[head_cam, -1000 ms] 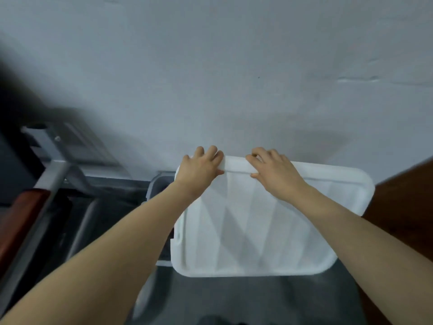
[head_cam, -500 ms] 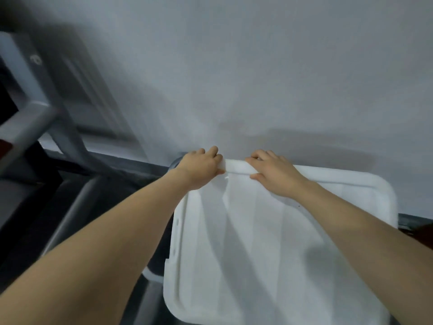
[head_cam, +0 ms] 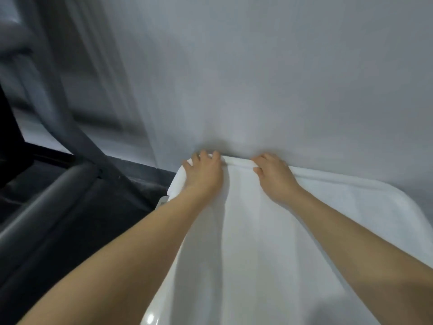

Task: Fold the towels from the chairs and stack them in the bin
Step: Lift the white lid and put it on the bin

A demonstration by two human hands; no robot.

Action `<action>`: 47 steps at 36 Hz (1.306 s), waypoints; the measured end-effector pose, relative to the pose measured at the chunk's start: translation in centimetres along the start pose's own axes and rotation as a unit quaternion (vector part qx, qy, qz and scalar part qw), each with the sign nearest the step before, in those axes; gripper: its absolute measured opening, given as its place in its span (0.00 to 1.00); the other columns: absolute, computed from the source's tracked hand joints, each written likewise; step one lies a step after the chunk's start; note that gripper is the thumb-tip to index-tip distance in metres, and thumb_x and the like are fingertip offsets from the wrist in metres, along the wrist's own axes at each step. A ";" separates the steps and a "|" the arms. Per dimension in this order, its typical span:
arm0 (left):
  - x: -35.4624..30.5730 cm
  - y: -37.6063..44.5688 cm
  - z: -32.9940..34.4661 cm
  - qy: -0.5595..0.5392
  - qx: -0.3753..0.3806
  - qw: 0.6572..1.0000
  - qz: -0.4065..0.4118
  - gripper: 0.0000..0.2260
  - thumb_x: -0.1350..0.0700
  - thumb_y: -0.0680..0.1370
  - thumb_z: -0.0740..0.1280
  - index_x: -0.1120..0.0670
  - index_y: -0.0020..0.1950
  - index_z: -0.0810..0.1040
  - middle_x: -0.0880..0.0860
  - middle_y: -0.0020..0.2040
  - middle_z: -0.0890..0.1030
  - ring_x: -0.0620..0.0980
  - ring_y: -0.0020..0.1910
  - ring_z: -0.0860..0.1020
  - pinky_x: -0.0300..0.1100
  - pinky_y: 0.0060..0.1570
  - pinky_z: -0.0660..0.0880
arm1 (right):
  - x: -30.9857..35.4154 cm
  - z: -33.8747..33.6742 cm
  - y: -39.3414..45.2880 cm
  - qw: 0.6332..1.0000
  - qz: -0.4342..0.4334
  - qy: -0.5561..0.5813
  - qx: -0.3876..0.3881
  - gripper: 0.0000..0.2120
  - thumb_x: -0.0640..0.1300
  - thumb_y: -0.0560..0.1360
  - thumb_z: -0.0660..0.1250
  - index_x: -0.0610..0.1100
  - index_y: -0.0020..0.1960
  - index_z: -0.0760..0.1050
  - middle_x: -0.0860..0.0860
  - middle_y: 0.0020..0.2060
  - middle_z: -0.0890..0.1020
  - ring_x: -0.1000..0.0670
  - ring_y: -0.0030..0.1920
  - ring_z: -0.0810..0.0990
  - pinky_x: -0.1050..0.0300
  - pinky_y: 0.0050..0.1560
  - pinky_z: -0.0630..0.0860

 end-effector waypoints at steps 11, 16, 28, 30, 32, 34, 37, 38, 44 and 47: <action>0.5 1.5 0.9 -0.047 -0.025 0.999 0.005 0.17 0.61 0.79 0.52 0.52 0.67 0.66 0.55 0.67 0.66 0.58 0.72 0.57 0.57 0.72 0.50 | 1.4 -1.1 -0.3 0.987 0.027 -0.065 -0.146 0.01 0.35 0.71 0.71 0.39 0.42 0.81 0.45 0.42 0.78 0.40 0.45 0.74 0.51 0.47 0.69; -1.0 -0.6 -0.2 -0.093 -0.071 0.991 0.061 0.15 0.58 0.80 0.54 0.55 0.66 0.69 0.53 0.65 0.69 0.55 0.67 0.63 0.45 0.64 0.57 | 0.1 -2.2 -2.0 0.988 0.109 0.000 -0.112 0.10 0.42 0.78 0.64 0.41 0.57 0.77 0.44 0.54 0.74 0.42 0.56 0.70 0.52 0.57 0.65; -13.5 -10.3 -0.2 -0.115 0.051 0.972 0.197 0.15 0.57 0.81 0.55 0.57 0.67 0.69 0.55 0.65 0.71 0.56 0.65 0.66 0.46 0.61 0.60 | -7.3 -7.8 -15.2 0.960 0.251 -0.105 -0.063 0.15 0.45 0.79 0.61 0.39 0.63 0.70 0.43 0.59 0.72 0.41 0.58 0.70 0.51 0.58 0.64; -16.4 -12.0 0.2 -0.114 0.063 0.965 0.227 0.16 0.57 0.81 0.55 0.57 0.67 0.69 0.54 0.66 0.70 0.56 0.65 0.65 0.45 0.62 0.60 | -9.6 -8.7 -18.3 0.941 0.316 -0.108 -0.054 0.18 0.46 0.78 0.61 0.38 0.64 0.68 0.42 0.61 0.71 0.41 0.59 0.69 0.49 0.59 0.64; -19.0 -13.6 0.8 -0.105 0.085 0.957 0.258 0.16 0.55 0.81 0.55 0.56 0.68 0.67 0.53 0.67 0.68 0.55 0.66 0.64 0.46 0.62 0.60 | -11.5 -9.1 -21.0 0.922 0.368 -0.112 -0.044 0.20 0.49 0.78 0.62 0.37 0.64 0.67 0.41 0.61 0.70 0.40 0.60 0.69 0.48 0.59 0.64; -22.0 -15.1 1.3 -0.093 0.107 0.946 0.290 0.17 0.54 0.81 0.55 0.57 0.68 0.66 0.55 0.67 0.67 0.56 0.66 0.64 0.47 0.63 0.60 | -13.3 -9.4 -23.7 0.904 0.413 -0.108 -0.030 0.21 0.51 0.79 0.60 0.37 0.64 0.67 0.41 0.61 0.71 0.40 0.61 0.69 0.48 0.59 0.65; -24.3 -16.3 2.0 -0.062 0.103 0.942 0.314 0.17 0.52 0.81 0.55 0.58 0.67 0.66 0.57 0.68 0.64 0.57 0.65 0.64 0.48 0.63 0.60 | -14.8 -8.7 -25.7 0.896 0.442 -0.055 -0.003 0.20 0.53 0.80 0.56 0.37 0.61 0.69 0.40 0.58 0.75 0.40 0.59 0.73 0.49 0.57 0.67; -24.9 -16.6 2.4 -0.053 0.101 0.943 0.313 0.17 0.52 0.81 0.54 0.58 0.68 0.65 0.57 0.69 0.63 0.57 0.66 0.63 0.49 0.64 0.60 | -15.2 -8.4 -26.3 0.894 0.447 -0.014 -0.005 0.20 0.53 0.81 0.55 0.37 0.60 0.69 0.40 0.57 0.76 0.40 0.58 0.74 0.48 0.56 0.69; -25.6 -17.3 3.8 -0.008 0.102 0.947 0.305 0.23 0.49 0.83 0.50 0.56 0.76 0.54 0.58 0.77 0.50 0.61 0.73 0.53 0.54 0.71 0.52 | -15.8 -7.6 -27.2 0.886 0.453 0.090 -0.038 0.15 0.48 0.82 0.55 0.36 0.59 0.68 0.39 0.55 0.75 0.39 0.56 0.74 0.46 0.56 0.71; -25.6 -17.1 3.9 0.001 0.104 0.946 0.307 0.23 0.49 0.83 0.49 0.55 0.76 0.52 0.58 0.77 0.49 0.61 0.74 0.51 0.54 0.71 0.51 | -15.8 -7.4 -27.1 0.887 0.448 0.102 -0.047 0.15 0.47 0.82 0.55 0.36 0.59 0.69 0.38 0.56 0.75 0.39 0.56 0.73 0.44 0.56 0.71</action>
Point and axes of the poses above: each hand's wrist, its own y-axis towards the middle knuckle, its own z-axis out of the palm, x = y × z, the point moved 6 cm from there along y, towards the middle knuckle
